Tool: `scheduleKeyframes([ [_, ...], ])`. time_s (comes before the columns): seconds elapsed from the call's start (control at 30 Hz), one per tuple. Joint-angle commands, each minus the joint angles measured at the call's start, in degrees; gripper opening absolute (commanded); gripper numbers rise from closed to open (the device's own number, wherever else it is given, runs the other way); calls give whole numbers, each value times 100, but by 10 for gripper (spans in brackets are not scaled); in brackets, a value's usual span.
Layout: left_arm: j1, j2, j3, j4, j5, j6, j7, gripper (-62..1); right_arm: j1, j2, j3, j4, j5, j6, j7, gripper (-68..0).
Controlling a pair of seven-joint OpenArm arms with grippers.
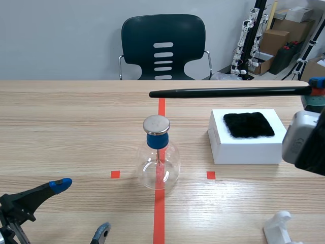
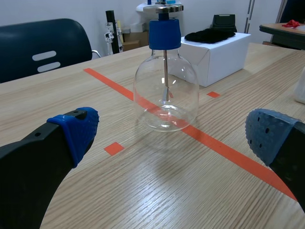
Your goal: Do the electroscope experiment. rub the rod on the fur
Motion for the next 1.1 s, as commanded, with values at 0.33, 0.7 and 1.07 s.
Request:
scheduleKeyframes([
  [0.33,-2,0,-11,50,-33,-13,-79,14,52,76,59,122,17,-107,-7,-660],
  [0.7,-2,0,-11,50,-33,-13,-79,14,52,76,59,122,17,-107,-35,-660],
  [1.07,-2,0,-11,50,-33,-13,-79,14,52,76,61,122,17,-107,-92,-660],
])
